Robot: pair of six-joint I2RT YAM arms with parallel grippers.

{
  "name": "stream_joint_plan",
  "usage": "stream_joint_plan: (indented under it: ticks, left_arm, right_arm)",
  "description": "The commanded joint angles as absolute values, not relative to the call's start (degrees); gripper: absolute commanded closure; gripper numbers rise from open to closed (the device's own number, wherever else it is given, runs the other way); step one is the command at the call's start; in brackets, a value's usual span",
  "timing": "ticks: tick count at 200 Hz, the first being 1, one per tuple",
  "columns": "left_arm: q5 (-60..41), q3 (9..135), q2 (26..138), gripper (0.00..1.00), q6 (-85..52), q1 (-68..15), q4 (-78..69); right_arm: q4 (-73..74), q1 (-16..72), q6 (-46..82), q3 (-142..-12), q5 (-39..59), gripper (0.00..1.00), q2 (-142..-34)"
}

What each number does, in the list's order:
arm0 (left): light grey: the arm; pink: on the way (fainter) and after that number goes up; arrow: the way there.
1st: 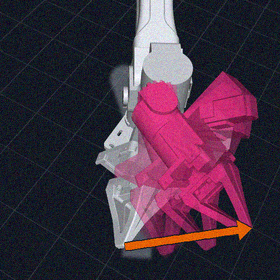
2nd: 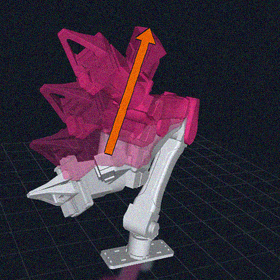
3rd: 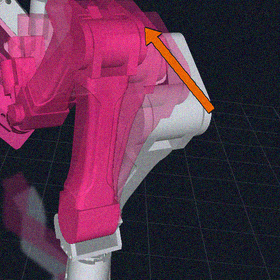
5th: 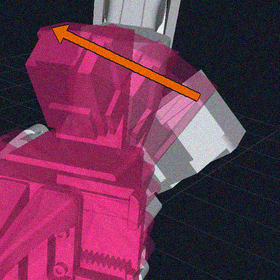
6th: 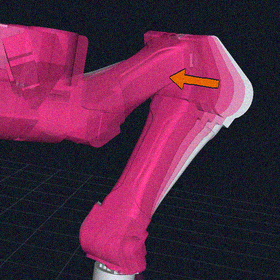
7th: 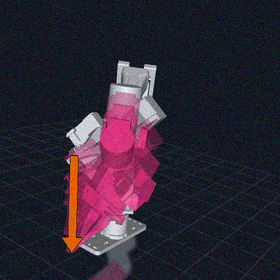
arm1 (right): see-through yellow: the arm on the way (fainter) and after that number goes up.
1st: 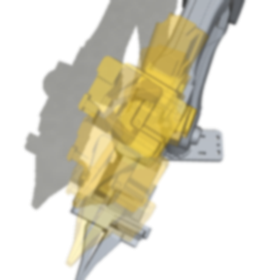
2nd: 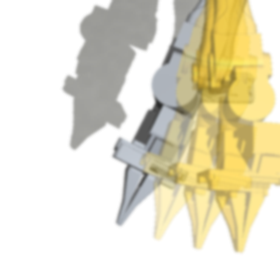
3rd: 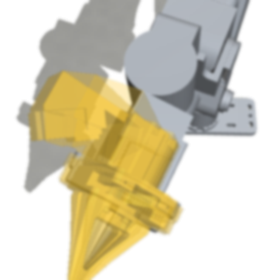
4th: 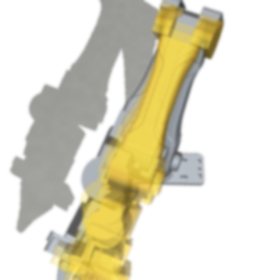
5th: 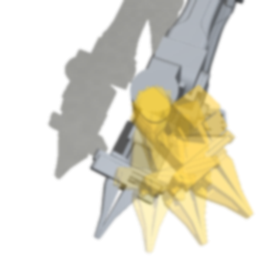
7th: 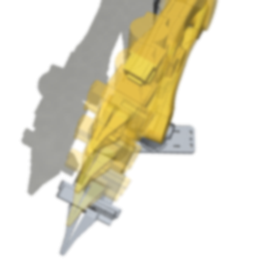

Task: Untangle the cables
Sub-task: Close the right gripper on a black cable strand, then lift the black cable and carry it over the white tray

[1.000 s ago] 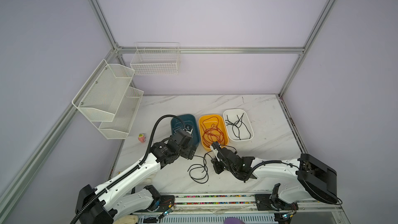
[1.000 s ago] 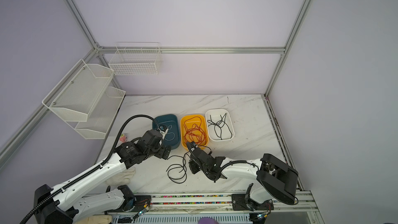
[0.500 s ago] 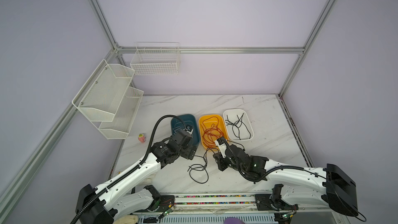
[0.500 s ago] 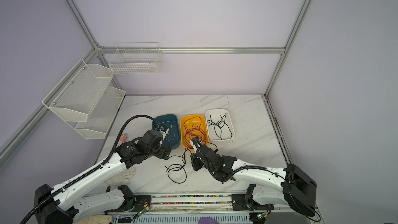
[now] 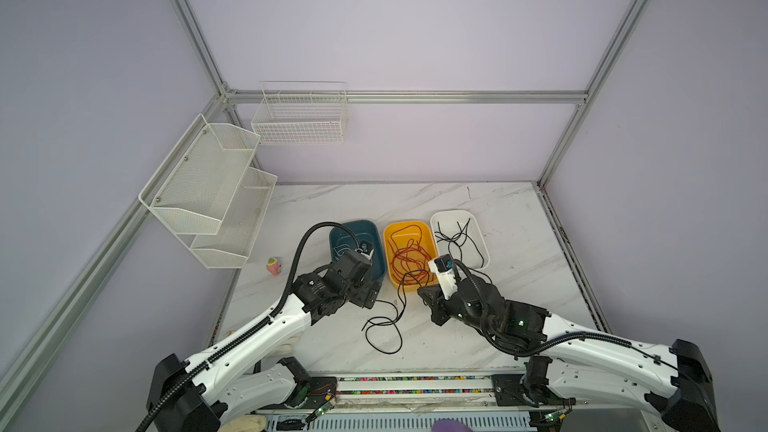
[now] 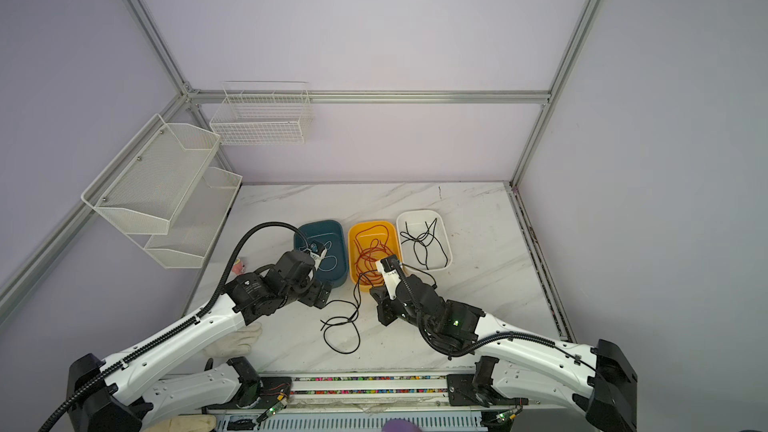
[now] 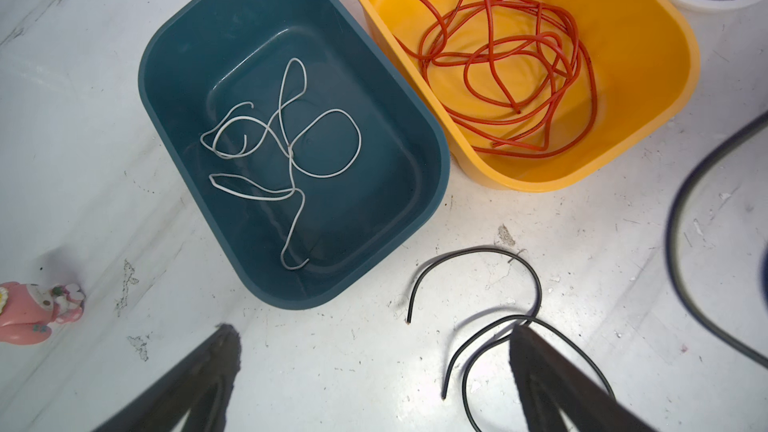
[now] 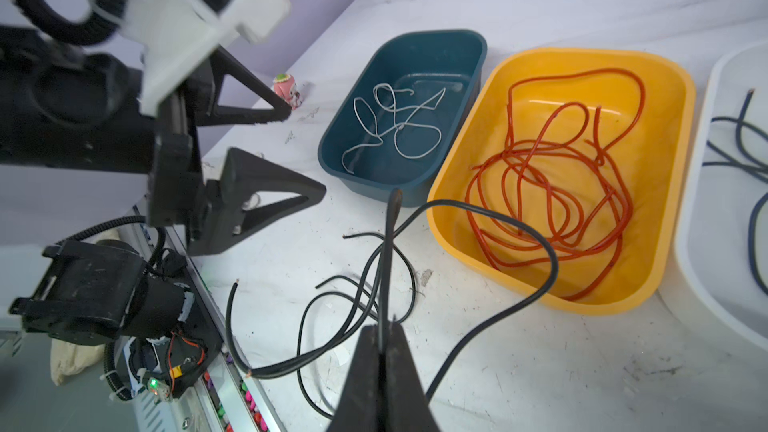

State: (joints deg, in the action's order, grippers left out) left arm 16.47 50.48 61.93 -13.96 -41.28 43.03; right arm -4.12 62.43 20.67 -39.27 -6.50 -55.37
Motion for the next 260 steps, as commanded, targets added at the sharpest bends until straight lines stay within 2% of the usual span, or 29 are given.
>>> stream_joint_plan:
  ticks: [1,76,107,150,185,260]
  left_arm:
    - [15.9,54.76,61.87,0.0,-13.86,-41.04,42.89]
    - [15.73,54.83,62.2,0.0,-13.47,-41.04,42.87]
    - [15.56,54.98,62.47,0.0,-13.36,-41.04,42.82]
    - [15.54,54.77,62.23,0.0,-13.32,-41.04,42.81]
    - [15.53,54.66,61.96,0.0,-13.29,-41.04,42.81]
    - [15.43,54.32,61.52,0.0,-13.18,-41.04,42.89]
  right_arm:
    - [-6.37,62.67,19.99,-41.72,-10.28,1.0,-52.75]
    - [-7.03,61.98,20.76,-44.73,-21.08,1.0,-49.26]
    - [-7.17,58.99,22.05,-46.04,-25.22,1.0,-47.84]
    - [-7.2,47.42,23.64,-47.15,-18.16,1.0,-49.4]
    - [-6.33,41.37,23.79,-48.11,-17.25,1.0,-51.02]
    - [-3.97,27.19,27.32,-50.27,-8.73,1.0,-56.32]
